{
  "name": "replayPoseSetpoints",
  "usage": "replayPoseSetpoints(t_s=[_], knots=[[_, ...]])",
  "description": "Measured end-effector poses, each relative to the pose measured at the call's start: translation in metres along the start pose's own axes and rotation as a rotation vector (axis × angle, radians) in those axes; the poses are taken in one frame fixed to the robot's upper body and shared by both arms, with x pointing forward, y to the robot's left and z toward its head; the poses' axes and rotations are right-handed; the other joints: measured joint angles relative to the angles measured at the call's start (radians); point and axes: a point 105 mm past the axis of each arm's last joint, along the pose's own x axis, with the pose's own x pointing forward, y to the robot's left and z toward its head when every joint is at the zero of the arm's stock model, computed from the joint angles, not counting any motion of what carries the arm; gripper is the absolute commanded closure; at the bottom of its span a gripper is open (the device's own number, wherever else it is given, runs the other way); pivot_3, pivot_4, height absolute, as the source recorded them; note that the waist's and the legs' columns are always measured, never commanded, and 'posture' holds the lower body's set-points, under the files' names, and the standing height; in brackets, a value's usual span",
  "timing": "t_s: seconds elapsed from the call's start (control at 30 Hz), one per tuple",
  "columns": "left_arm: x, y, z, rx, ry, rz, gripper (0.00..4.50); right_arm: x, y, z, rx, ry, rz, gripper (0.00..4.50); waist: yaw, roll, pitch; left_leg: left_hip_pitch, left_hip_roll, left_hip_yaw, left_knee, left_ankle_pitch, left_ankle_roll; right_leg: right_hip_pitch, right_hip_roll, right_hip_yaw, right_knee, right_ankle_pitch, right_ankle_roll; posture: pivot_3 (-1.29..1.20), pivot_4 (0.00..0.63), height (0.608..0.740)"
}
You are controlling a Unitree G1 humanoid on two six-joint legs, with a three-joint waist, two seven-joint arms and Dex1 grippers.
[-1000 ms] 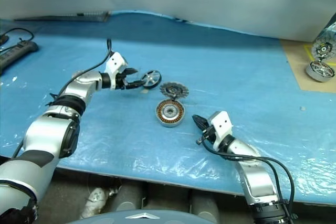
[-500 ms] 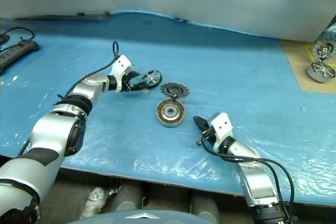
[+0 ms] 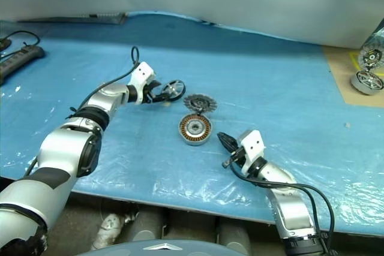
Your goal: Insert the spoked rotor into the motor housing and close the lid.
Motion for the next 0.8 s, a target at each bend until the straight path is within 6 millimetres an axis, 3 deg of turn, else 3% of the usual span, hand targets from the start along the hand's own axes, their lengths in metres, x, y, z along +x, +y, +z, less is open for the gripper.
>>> replayPoseSetpoints(t_s=[0.23,0.37,0.57,0.8], knots=[[0.001,-0.001,-0.004,0.010,0.030,0.002,0.85,0.001,0.002,0.007,0.009,-0.029,0.008,4.50,0.000,0.000,0.000,0.000,0.000,0.000,-0.001,0.000,0.000,0.000,0.000,0.000,-0.001,0.000,0.000,0.00,0.150,0.740],[0.003,-0.003,-0.006,0.020,0.046,-0.006,0.85,0.000,0.008,0.033,-0.013,-0.091,0.063,4.50,0.001,0.000,0.000,0.000,0.000,-0.001,-0.001,0.000,0.000,0.000,0.000,-0.001,-0.002,0.000,0.000,0.00,0.150,0.740],[0.004,-0.005,-0.007,0.017,0.055,-0.006,0.85,0.007,0.020,0.045,-0.026,-0.110,0.129,4.50,0.000,0.000,0.000,0.000,0.000,-0.001,-0.002,0.000,0.000,0.000,0.000,-0.001,-0.002,0.000,0.000,0.00,0.150,0.740],[0.005,-0.004,-0.009,0.030,0.067,-0.001,3.02,0.010,0.025,0.041,-0.025,-0.092,0.150,4.50,0.000,0.000,0.000,0.000,0.000,-0.001,-0.002,0.000,0.000,0.001,0.000,-0.001,-0.003,0.000,0.000,0.00,0.150,0.740]])
